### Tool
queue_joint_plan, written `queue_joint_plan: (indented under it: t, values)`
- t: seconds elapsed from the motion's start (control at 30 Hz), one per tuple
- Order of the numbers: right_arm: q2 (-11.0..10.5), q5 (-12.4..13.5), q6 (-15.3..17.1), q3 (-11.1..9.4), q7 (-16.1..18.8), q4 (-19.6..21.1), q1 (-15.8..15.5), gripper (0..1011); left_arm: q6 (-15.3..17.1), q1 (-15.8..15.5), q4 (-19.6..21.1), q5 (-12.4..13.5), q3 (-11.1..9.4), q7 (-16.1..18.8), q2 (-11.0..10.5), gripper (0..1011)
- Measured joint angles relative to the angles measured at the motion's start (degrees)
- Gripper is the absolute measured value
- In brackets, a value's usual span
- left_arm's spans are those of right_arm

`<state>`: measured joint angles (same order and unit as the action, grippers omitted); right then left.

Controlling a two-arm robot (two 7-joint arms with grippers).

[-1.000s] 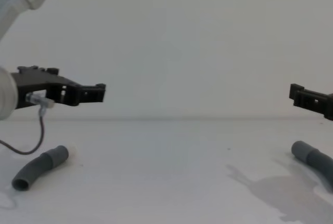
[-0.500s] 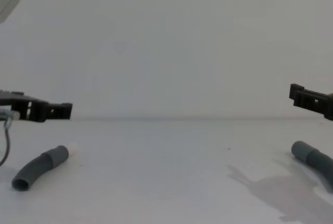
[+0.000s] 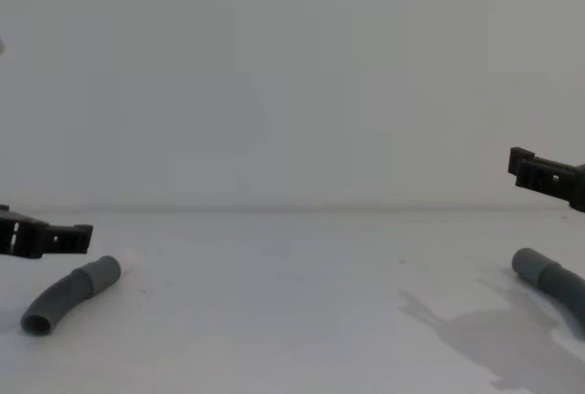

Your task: Use both hands to pick up one end of the pipe from the table, align the ends, and insert them.

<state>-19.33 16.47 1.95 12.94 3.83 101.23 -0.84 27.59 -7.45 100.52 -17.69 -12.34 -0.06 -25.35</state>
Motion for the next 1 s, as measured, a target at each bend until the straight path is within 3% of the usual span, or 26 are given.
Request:
queue_joint_plan:
  t: [0.63,1.0]
  values:
    - [0.0,0.0,0.0,0.0,0.0,0.0,0.0,1000,-1.7,-1.1,-3.8,-1.0,0.1,-7.2,-2.1,1001]
    - [0.0,0.0,0.0,0.0,0.0,0.0,0.0,1000,-2.1,-1.8,-5.4,-1.0,-0.3,-8.9,-1.9,1001]
